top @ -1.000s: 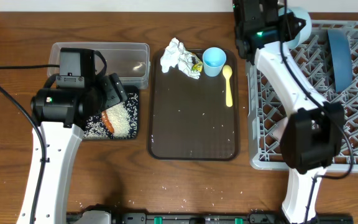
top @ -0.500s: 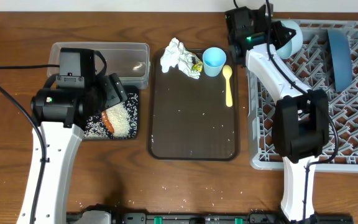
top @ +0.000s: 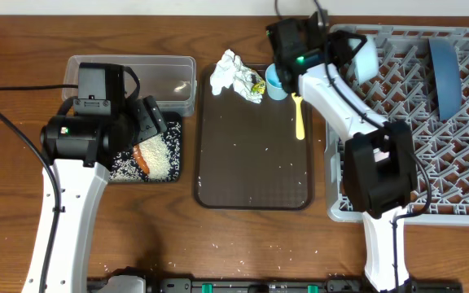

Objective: Sort waste into correct bins and load items into the dishwasher rack
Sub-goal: 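Carry the bowl right and stand it in the rack beside the blue plate, then withdraw the right gripper and reach the left gripper toward the light-blue cup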

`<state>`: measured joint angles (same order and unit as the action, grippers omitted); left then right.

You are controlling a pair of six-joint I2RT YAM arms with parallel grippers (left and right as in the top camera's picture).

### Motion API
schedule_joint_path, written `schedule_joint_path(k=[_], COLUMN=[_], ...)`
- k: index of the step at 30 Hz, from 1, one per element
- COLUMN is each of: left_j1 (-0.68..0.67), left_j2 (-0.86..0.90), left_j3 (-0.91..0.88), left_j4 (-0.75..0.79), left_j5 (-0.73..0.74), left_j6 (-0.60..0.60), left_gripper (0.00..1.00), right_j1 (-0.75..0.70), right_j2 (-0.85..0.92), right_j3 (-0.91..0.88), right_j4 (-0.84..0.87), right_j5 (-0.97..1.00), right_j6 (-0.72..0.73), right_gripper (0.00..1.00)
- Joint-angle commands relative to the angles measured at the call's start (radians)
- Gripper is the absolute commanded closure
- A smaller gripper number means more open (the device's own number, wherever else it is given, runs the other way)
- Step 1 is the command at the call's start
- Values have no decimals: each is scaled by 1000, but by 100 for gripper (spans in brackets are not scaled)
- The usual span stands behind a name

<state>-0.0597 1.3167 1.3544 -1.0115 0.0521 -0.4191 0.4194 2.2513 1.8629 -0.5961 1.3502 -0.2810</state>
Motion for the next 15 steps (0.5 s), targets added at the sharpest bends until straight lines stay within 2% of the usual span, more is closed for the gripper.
schedule_joint_path(k=[1,5,6,7,15], left_j1=[4,4,4,4,4], left_j2=[4,4,4,4,4], left_j3=[-7,-7,-7,-7,-7], left_j4=[-2,-2,-1,-1,-2], left_j5=[-12,-12,-12,-12,-12], left_j6=[2,2,2,2,2], left_gripper=[15,15,9,7,5], right_j1=[22,31,31,31,33], right_j2=[20,19,17,13,-118], right_j3=[2,2,2,2,2], right_j4=[-11,-5,-1,2,1], right_j5=[22,22,22,22,-96], right_j6=[3,4,4,8,32], right_gripper=[35,22,20,18,10])
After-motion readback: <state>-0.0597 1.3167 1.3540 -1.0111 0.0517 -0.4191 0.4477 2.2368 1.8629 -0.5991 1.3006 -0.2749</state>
